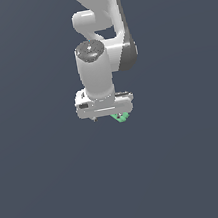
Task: Pick up the object and move it to a goal position.
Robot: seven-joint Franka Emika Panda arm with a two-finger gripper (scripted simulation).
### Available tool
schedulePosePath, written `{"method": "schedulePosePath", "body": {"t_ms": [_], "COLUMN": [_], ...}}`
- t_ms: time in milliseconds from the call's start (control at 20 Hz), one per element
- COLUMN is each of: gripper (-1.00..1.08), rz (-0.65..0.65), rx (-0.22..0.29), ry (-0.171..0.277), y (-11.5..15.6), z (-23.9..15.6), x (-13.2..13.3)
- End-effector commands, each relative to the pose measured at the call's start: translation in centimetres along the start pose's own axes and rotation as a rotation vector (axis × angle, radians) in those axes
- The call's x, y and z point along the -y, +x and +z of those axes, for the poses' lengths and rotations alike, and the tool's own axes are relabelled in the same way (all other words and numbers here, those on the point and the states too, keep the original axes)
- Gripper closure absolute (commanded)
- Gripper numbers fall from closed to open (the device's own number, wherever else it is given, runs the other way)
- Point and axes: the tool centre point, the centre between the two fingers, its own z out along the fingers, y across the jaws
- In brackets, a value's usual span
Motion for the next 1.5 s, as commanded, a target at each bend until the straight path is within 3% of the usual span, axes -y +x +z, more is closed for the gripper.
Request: {"method": "schedulePosePath", "body": {"t_ms": [0,450,750,1100,1450], "gripper": [-0.92,-0.92,-0.92,-0.92,-0.92], "rz": [0.000,0.075,0.065,-0.022,-0.199], "rx": [0.000,0.028,0.027,0.025,0.021], "ry": [0.000,-0.006,-0.007,-0.012,-0.019], "y": [0.0,-0.8,-0.9,-2.0,-4.5], "z": [0.0,1.4,1.5,2.9,5.4], "x": [0.0,-2.9,-2.8,-2.0,-0.2]}}
